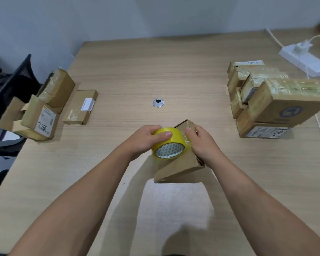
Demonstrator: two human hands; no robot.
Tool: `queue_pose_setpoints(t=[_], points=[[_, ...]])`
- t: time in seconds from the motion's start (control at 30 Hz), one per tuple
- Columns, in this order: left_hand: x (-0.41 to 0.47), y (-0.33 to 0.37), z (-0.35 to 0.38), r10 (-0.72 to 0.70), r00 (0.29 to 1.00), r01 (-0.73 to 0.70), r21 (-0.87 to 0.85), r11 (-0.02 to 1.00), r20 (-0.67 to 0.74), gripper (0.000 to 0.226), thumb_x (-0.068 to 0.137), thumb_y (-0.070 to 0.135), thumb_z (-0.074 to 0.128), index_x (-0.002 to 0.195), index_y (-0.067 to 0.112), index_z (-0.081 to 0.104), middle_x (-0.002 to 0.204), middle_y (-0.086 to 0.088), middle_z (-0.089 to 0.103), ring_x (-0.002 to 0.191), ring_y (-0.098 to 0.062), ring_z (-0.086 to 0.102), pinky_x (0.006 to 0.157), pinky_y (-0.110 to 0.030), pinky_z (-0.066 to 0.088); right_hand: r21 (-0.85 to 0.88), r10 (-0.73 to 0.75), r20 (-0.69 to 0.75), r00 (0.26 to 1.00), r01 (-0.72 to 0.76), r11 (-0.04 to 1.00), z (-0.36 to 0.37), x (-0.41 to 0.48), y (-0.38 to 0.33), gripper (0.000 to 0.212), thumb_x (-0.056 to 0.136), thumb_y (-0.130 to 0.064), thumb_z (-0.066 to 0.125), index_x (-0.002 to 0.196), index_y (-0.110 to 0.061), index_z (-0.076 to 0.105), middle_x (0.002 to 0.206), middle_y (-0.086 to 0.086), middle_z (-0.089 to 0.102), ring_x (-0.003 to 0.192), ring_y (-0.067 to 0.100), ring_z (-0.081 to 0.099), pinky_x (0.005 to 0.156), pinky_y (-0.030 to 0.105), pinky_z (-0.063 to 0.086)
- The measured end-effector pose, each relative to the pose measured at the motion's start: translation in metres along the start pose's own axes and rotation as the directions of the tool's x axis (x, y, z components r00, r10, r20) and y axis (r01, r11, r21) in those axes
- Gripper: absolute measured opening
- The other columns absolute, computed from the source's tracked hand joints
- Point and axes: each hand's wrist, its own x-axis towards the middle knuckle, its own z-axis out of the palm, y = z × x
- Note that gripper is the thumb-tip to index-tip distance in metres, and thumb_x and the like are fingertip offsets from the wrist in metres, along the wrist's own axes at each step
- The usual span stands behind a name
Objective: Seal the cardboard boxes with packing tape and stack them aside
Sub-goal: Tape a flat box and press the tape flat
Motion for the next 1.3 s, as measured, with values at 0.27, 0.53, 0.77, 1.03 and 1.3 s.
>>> queue_pose_setpoints(t=[0.27, 0.53, 0.77, 1.03, 1.3], points=[[0.016, -0.001, 0.005, -0.094, 0.99, 0.087, 0.073, 0.994, 0.104, 0.03, 0.08, 0.045, 0.068, 0.077, 0.016, 0.061, 0.074, 0.002, 0.057, 0.075, -0.017, 0.054, 0.075, -0.032, 0.042, 0.079, 0.098, 0.008, 0.995, -0.098, 0.992, 0.013, 0.003, 0.035, 0.054, 0.085, -0.058, 0.039, 0.114, -0.021, 0.066, 0.11, 0.001, 0.069, 0.105, 0.022, 0.063, 0.098, 0.046, 0.051], [0.029, -0.018, 0.031, -0.112, 0.994, 0.102, 0.409, 0.907, 0.0, 0.035, 0.086, 0.046, 0.073, 0.081, 0.012, 0.067, 0.079, -0.003, 0.065, 0.075, -0.017, 0.06, 0.071, -0.034, 0.048, 0.268, 0.383, 0.127, 0.915, -0.403, 0.875, 0.052, -0.004, 0.083, 0.071, 0.078, -0.082, 0.034, 0.109, -0.024, 0.063, 0.105, 0.012, 0.069, 0.086, 0.025, 0.068, 0.062, 0.035, 0.055], [0.013, -0.043, 0.044, -0.031, 0.996, 0.062, 0.369, 0.928, -0.088, 0.039, 0.074, 0.061, 0.063, 0.077, 0.023, 0.065, 0.071, 0.004, 0.063, 0.069, -0.014, 0.06, 0.068, -0.032, 0.047, 0.097, 0.297, -0.1, 0.95, -0.288, 0.953, 0.056, -0.016, 0.081, 0.048, 0.106, -0.051, 0.031, 0.099, -0.014, 0.06, 0.094, 0.006, 0.063, 0.091, 0.028, 0.057, 0.074, 0.035, 0.042], [0.017, -0.035, 0.018, -0.089, 0.995, 0.098, 0.562, 0.822, -0.043, 0.037, 0.086, 0.05, 0.071, 0.069, 0.019, 0.059, 0.065, 0.002, 0.055, 0.068, -0.017, 0.053, 0.061, -0.03, 0.037, 0.019, 0.251, -0.158, 0.955, -0.252, 0.968, 0.066, -0.01, 0.089, 0.043, 0.109, -0.039, 0.033, 0.099, -0.01, 0.064, 0.085, 0.006, 0.058, 0.082, 0.025, 0.047, 0.064, 0.03, 0.023], [0.023, -0.038, -0.014, -0.167, 0.978, 0.19, 0.853, 0.486, -0.123, 0.046, 0.078, 0.072, 0.064, 0.079, 0.027, 0.058, 0.082, -0.003, 0.056, 0.088, -0.026, 0.058, 0.074, -0.035, 0.049, -0.049, 0.182, -0.153, 0.971, -0.192, 0.98, 0.067, -0.009, 0.089, 0.044, 0.109, -0.039, 0.032, 0.101, -0.01, 0.064, 0.086, 0.009, 0.06, 0.083, 0.027, 0.049, 0.062, 0.03, 0.021]])
